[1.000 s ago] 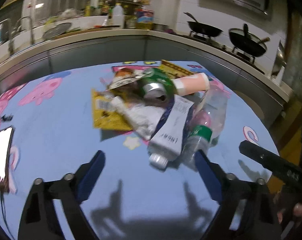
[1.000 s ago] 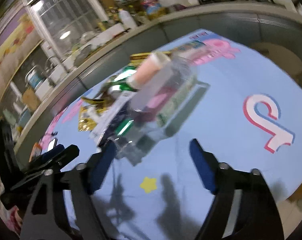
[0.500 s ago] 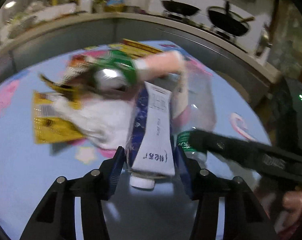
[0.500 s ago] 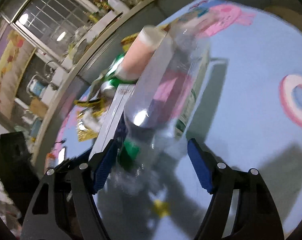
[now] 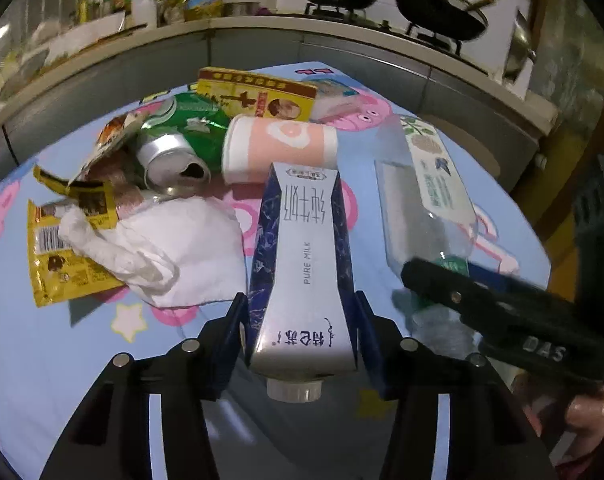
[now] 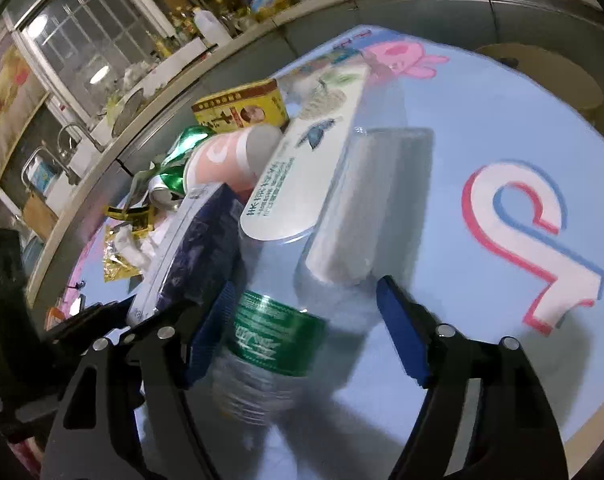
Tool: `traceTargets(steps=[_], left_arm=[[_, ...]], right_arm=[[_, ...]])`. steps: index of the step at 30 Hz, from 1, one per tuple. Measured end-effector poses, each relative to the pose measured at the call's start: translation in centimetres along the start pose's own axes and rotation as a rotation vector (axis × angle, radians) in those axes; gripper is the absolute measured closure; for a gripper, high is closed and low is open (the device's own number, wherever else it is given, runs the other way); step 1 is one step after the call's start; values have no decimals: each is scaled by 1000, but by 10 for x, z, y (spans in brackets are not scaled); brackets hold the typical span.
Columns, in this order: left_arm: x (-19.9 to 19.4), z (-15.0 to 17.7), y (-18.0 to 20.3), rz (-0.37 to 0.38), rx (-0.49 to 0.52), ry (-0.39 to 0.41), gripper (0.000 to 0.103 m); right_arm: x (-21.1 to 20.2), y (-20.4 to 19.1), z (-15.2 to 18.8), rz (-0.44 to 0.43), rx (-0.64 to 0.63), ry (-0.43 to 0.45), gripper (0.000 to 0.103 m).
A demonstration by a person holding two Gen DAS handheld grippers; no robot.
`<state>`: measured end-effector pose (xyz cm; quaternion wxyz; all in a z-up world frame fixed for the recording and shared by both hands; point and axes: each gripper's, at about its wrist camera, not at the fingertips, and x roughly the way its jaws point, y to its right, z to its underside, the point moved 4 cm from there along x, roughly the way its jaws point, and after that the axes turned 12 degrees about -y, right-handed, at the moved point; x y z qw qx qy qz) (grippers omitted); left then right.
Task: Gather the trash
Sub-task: 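Carry the carton and bottle to the beige bin and open both tools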
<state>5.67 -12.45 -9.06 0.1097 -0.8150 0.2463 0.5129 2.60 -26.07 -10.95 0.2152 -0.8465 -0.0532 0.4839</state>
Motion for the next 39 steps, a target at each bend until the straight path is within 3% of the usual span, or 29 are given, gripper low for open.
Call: traceTargets(steps=[1,2,3,6,11,16,25,32,39], left_arm=[[-2,3,-1,11,7,-2,51],[-6,5,-1,33,10,3,51],[-13,4,1,60,19,23,51],[-27,-6,10,91,54,66,51],[-21,-34,34,153,101,51,51],[-5,-80,75,196,181,48,51],[62,-180,160,281,308,-80,51],[113,-230,194,254,326,-162,51],[128,-250,216,205,345,-148,50]], right_arm=[[-1,1,0,-6,-4,-1,45],[-1,4,3,-43,4,-1,64],[-2,8,4,-85,20,-5,63],[-11,19,2,-105,47,20,64],[-35,42,-6,-136,105,117,64],[-61,91,-28,-123,239,230,64],[-70,198,-79,-184,542,284,64],[-59,237,-102,-175,650,286,63],[-55,253,-96,-162,655,301,63]])
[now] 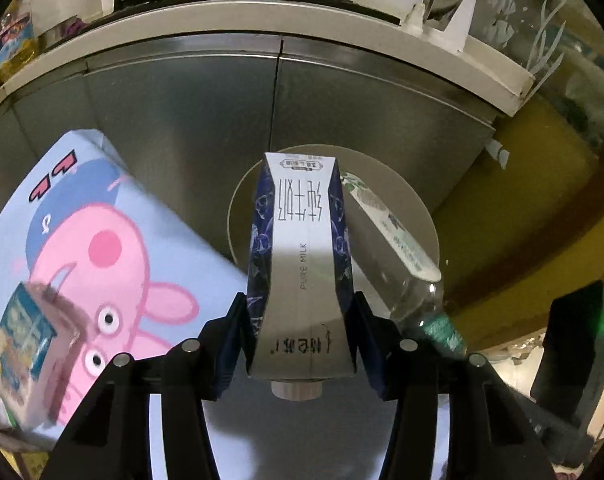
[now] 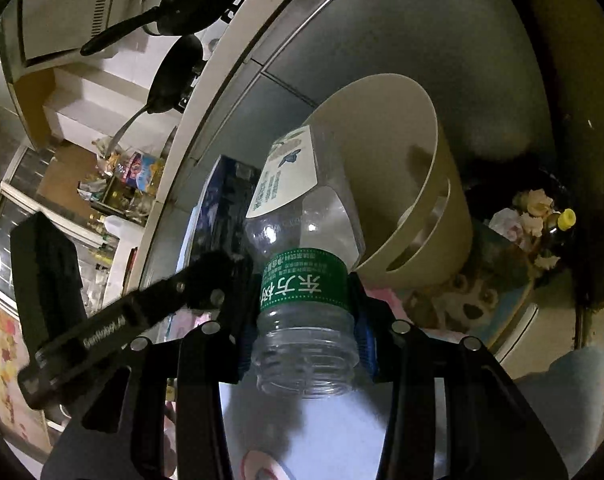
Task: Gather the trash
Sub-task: 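Carry the carton and bottle to the beige bin and open both tools, then grasp the yellow snack packet with the left tool while the right tool grasps the white tissue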
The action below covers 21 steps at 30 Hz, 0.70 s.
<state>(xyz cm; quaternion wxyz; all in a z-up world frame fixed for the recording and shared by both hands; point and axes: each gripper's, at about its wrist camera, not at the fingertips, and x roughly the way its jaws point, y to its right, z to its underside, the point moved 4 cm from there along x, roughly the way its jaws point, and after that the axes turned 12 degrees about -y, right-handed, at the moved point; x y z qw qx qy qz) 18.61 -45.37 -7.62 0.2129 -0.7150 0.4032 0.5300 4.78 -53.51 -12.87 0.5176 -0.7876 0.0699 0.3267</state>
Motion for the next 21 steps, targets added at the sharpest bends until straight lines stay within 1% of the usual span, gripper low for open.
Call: traceTargets(steps=[1,2,3,4,5,8,12,13,16,18,20,21], left_arm=[[1,-3,1,-4,4,-1,50],[2,-6,3,-9,10,-3,46],[4,-7,5,-31,18,-9,39],[5,-11,4,-52,18,-9,27],[3,-13,4,-70,17,6,25],[-3,-16,3,-67,8,17,24],[-20,-8,-7,-66,-32,54,24],[-26,-3,-10,-58,-48,64,24],[-49,31,-21,-6,-102,117,24],[-65,60,-29,10,-126,157,24],[-75,83,-34,16,-142,174,24],[-85,103,-42,26,-155,189,24]], right_arm=[[1,1,0,3,0,3,62],[1,1,0,6,-1,7,61],[0,1,0,17,-2,15,61],[0,1,0,23,-4,20,53],[0,-1,1,28,-6,28,44],[-3,-6,0,45,-31,54,43],[-11,-15,4,58,-66,84,41],[-13,-16,8,51,-69,85,41],[-17,-23,23,39,-98,96,41],[-16,-31,37,34,-134,97,41],[-13,-40,50,29,-173,83,42],[-9,-46,57,26,-199,68,42]])
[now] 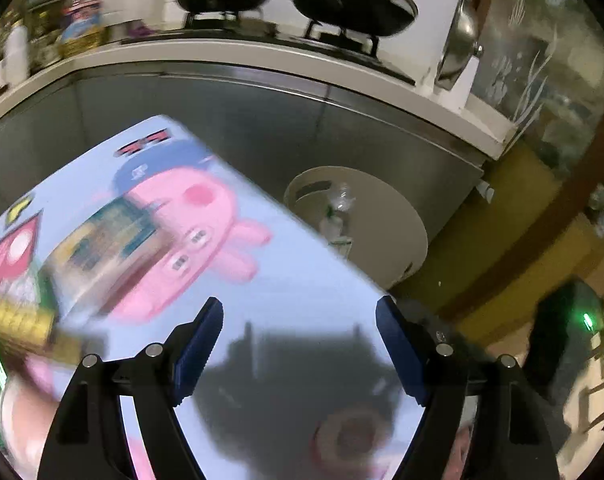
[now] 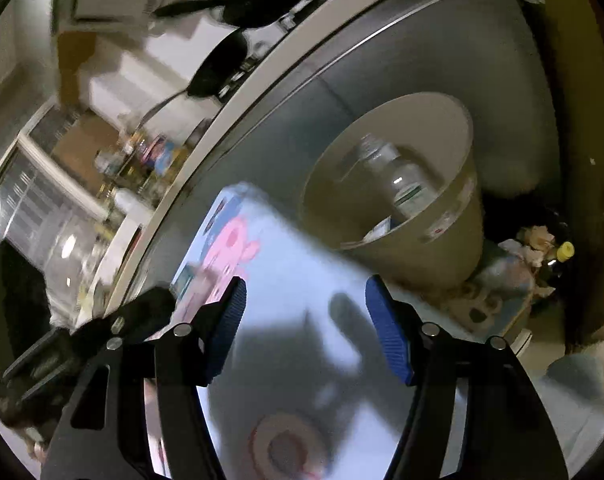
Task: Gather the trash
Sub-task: 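Grasp the yellow snack packet with the left tool while the right tool grasps the white tissue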
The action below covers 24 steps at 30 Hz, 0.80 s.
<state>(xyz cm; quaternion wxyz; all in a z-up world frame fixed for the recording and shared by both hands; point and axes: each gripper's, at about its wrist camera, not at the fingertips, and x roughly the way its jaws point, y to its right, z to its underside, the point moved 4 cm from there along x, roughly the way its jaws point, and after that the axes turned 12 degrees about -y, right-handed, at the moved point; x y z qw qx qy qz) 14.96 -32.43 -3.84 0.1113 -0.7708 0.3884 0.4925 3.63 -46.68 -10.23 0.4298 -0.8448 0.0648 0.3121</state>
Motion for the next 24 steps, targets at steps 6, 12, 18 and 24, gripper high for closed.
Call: traceTargets(steps=[6,12,18,24], left_arm=[[-80,83,-81,-3,-136,74,28],[-146,161,-178,-107,-366,125,35],[-186,217,-244,-154,-560,193,35],[-186,220,-277,-67,-607,221,35]], right_arm=[[33,-57,41,-71,-166,-147,55],[61,-126,89,-107,-350,-262,55],[76,-206,135,-165,-548,-356,56],[81,-235,152,-126,-618,-370,56]])
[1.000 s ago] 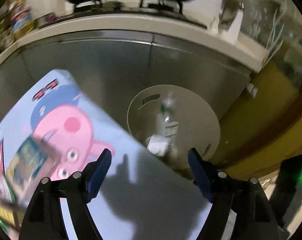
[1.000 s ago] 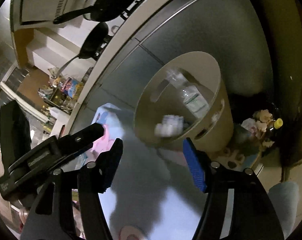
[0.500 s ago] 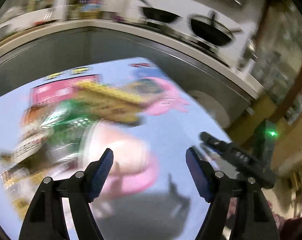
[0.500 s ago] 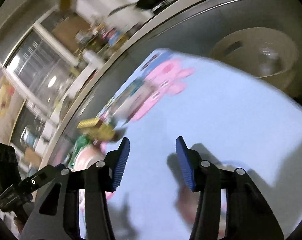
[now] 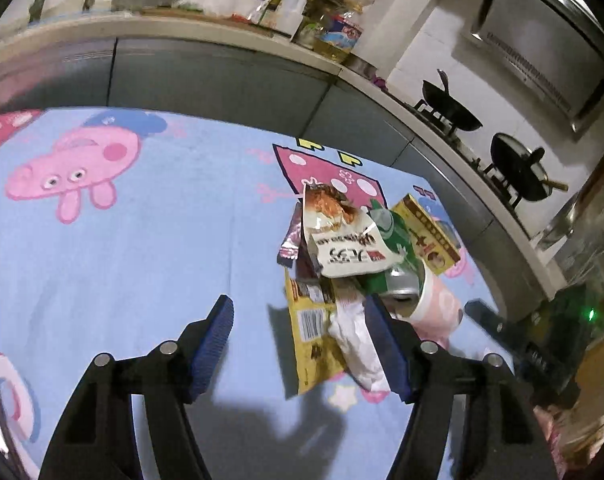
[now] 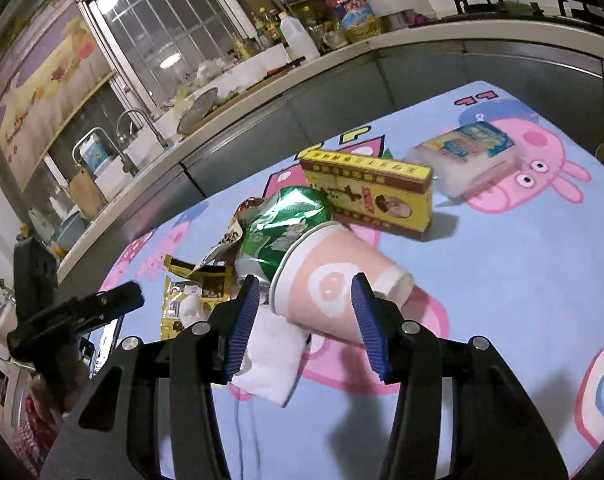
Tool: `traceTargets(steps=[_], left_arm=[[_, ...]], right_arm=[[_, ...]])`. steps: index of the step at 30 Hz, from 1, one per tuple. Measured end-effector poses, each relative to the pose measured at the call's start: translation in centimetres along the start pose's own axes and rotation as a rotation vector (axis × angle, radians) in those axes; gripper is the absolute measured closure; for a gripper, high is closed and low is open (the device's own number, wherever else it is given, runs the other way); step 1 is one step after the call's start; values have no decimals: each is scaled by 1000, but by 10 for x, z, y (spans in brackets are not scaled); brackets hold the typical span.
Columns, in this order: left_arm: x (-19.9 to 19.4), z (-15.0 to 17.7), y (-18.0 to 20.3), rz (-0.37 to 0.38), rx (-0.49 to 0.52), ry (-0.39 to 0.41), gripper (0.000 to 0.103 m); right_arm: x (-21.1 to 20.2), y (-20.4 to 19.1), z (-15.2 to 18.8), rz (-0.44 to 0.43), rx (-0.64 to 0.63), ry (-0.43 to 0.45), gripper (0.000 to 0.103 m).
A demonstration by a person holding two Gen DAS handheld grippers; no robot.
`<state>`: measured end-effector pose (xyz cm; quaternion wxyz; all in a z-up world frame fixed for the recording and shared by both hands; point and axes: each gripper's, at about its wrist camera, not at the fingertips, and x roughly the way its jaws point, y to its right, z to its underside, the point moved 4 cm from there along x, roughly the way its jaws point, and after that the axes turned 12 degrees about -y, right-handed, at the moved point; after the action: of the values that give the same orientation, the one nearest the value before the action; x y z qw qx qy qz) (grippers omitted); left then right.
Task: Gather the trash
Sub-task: 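Grasp the yellow snack packet with the left tool while the right tool grasps the white tissue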
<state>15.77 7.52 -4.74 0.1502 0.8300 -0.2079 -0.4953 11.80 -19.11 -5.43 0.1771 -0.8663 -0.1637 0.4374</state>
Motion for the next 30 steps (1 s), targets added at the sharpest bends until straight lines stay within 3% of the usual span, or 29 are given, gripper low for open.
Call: traceTargets(steps=[4,10,14,15,17,18,19,20,21,27,30], left_arm=[[12,-19,-9,111,-69,-26,35],[13,-18,-7,129,-51,-28,35],[18,4,-8,114,-31,-70,37],[23,11,-7,111,-29,-87,40],[34,18,-8,122,-36,-129,65],[41,22,-9,144,-46,-161,75],[44,25,-9,159,-52,-179,99],[47,28,-9,172,-56,-193,101],[45,31,-9,184,-60,-195,101],[6,54,4,214,10,-145,101],[-16,67,9,263,27,-127,101]], right_arm=[[7,-11,8,4,-46,-43,55],[43,-64,41,94,-343,-167,52],[64,-69,48,194,-422,-192,43],[68,-68,48,206,-434,-202,43],[75,-66,52,209,-443,-222,44],[74,-65,54,212,-455,-210,46],[72,-64,56,216,-467,-204,62],[71,-66,57,198,-470,-206,85],[67,-65,59,166,-458,-219,98],[24,-70,74,22,-421,-176,99],[-1,-75,84,-40,-416,-131,100]])
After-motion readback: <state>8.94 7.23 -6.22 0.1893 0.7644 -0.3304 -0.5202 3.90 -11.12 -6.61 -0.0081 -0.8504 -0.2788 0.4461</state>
